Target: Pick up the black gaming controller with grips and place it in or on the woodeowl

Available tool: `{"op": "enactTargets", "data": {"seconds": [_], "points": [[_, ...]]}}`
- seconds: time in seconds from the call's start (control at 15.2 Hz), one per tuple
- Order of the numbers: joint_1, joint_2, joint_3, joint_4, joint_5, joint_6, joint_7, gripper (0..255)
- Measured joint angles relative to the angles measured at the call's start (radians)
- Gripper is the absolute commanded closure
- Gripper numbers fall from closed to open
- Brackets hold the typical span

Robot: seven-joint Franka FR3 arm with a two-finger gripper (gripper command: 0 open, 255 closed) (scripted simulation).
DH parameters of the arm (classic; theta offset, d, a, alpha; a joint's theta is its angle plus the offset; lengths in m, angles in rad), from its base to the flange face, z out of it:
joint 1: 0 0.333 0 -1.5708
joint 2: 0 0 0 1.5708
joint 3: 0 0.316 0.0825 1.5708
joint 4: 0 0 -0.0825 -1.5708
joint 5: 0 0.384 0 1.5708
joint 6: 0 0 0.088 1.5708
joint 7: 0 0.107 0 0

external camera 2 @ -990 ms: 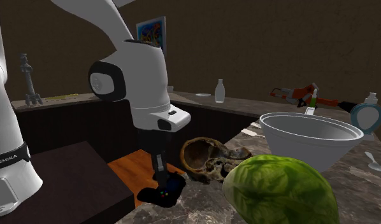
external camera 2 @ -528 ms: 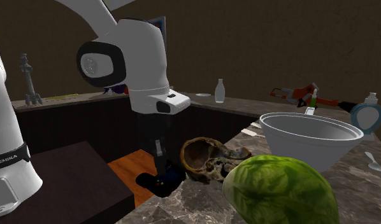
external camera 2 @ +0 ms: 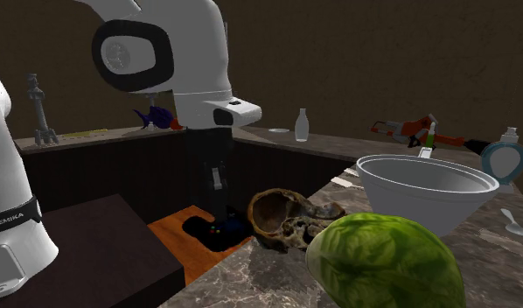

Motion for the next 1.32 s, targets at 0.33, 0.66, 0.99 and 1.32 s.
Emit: {"op": "enactTargets", "data": {"seconds": [0.33, 0.66, 0.99, 1.32], "points": [[-0.035, -0.079, 0.039, 0.018, -0.07, -0.086, 0.06, 255], [-0.061, -0.145, 0.07, 0.043, -0.108, -0.17, 0.091, 255], [-0.077, -0.195, 0.097, 0.075, -0.127, -0.249, 0.112, 255], [0.009, -0.06, 0.084, 0.219, -0.019, -0.271, 0.092, 255]]}}
